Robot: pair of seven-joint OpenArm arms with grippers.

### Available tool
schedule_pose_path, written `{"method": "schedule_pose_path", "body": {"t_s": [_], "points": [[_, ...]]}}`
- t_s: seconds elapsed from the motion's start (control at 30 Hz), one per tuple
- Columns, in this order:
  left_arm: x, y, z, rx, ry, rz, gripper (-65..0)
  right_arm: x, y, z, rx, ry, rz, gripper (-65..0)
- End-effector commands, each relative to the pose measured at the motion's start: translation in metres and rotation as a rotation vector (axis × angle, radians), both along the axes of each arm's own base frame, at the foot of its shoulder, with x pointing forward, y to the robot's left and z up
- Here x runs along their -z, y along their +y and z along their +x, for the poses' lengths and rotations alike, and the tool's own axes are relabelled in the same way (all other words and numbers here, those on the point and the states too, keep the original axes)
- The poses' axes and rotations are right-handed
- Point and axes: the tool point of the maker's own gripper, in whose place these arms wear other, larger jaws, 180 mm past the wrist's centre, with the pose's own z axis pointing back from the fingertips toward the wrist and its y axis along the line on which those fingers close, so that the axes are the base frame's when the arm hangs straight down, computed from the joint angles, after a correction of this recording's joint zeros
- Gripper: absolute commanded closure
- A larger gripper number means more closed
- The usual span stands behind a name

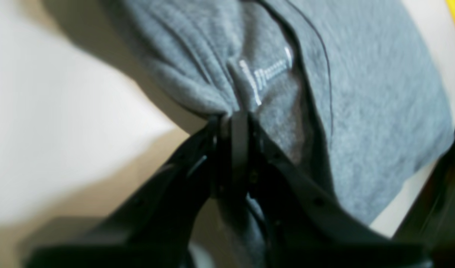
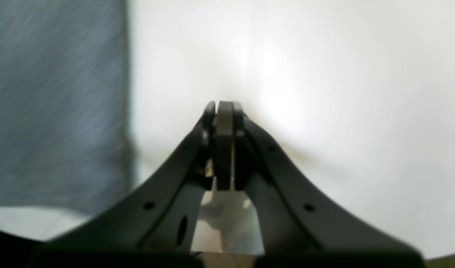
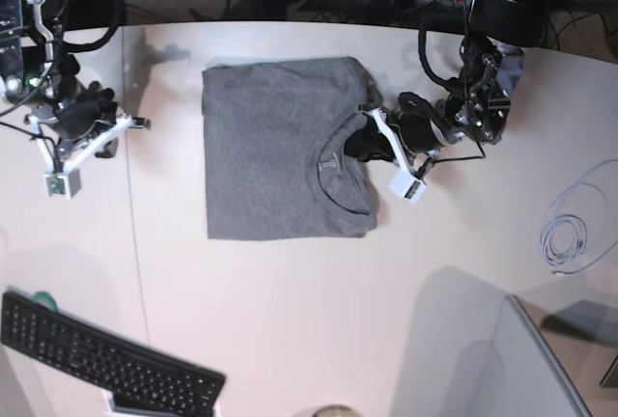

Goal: Layout the t-shirt on the table in an organized manner, then fold the t-shirt properly
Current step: 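Press the collar side of the stack with the left gripper, right gripper withdrawing, then push the folded shirt with the left gripper toward the table edge by the robot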

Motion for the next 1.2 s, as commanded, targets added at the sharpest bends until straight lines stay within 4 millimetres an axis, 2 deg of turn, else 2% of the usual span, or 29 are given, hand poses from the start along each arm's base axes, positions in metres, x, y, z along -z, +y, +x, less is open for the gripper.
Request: {"method": "schedule_pose_path", "body": {"t_s": [0.0,0.1,0.2,0.4,0.6,0.7,0.87,1.03,1.17], "points": [[-0.004,0.008,0.005,0.050,-0.015,0.048,0.0,-0.009,-0.005,0.005,0.002,-0.040,-0.002,0.0],[-0.004,0.016,0.006,0.167,-0.022,0.133,0.0,-0.009,-0.023,-0.003,0.068,-0.042,0.002,0.0],[-0.008,0.026,0.016,0.279,-0.052,0.235,0.0,-0.007,-0.033,-0.010,0.115,-0.034,0.004,0.0],[-0.016,0.026,0.049,0.508,-0.167,0.472,0.0,0.001,-0.030,-0.025,0.132,-0.003,0.019,0.0],[-0.022,-0.023,0.072,0.754,-0.311,0.649,0.0,0.008,-0.016,-0.037,0.152,0.020,0.059,0.0],[-0.024,-0.056,0.076,0.837,-0.391,0.701,0.0,0.007,-0.009,-0.043,0.159,0.019,0.077,0.0],[-0.026,-0.107,0.073,0.916,-0.493,0.679,0.0,0.004,0.001,-0.048,0.178,0.013,0.104,0.0],[-0.021,-0.125,0.069,0.925,-0.476,0.651,0.0,0.006,-0.004,-0.055,0.248,0.016,0.124,0.0],[-0.023,-0.129,0.069,0.929,-0.485,0.650,0.0,0.008,-0.005,-0.060,0.252,0.026,0.123,0.0]]}}
